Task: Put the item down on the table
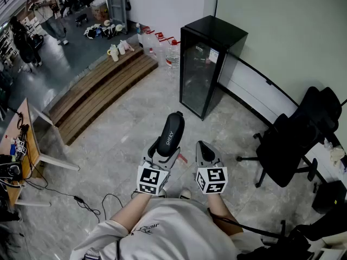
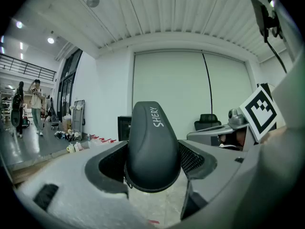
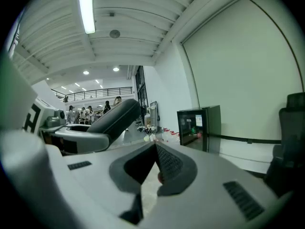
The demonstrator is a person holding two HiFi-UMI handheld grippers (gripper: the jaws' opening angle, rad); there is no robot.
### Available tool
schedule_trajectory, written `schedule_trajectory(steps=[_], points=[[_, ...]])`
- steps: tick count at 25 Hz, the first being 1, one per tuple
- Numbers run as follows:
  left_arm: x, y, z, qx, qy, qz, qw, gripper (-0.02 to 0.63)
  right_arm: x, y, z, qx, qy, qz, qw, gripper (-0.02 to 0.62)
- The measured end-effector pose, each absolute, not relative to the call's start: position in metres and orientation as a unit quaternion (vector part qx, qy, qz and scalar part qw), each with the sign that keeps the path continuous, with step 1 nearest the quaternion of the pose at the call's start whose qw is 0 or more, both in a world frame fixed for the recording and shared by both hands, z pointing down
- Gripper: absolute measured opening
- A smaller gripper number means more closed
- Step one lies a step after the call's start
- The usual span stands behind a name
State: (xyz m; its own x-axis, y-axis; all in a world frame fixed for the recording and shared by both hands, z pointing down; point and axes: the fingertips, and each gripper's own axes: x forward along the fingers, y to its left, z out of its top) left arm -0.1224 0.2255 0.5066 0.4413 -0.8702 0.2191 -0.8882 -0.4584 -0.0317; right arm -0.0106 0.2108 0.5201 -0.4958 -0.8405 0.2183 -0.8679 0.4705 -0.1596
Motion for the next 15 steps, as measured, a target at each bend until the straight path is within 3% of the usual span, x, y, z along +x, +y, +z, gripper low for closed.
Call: schedule_trajectory(steps=[15], points=[[-0.074, 0.14, 0.512, 0.848, -0.518, 0.1, 0.049, 0.334, 0.047, 0.131, 0.526, 0.504, -0.853, 0.117, 0.059, 0.003]])
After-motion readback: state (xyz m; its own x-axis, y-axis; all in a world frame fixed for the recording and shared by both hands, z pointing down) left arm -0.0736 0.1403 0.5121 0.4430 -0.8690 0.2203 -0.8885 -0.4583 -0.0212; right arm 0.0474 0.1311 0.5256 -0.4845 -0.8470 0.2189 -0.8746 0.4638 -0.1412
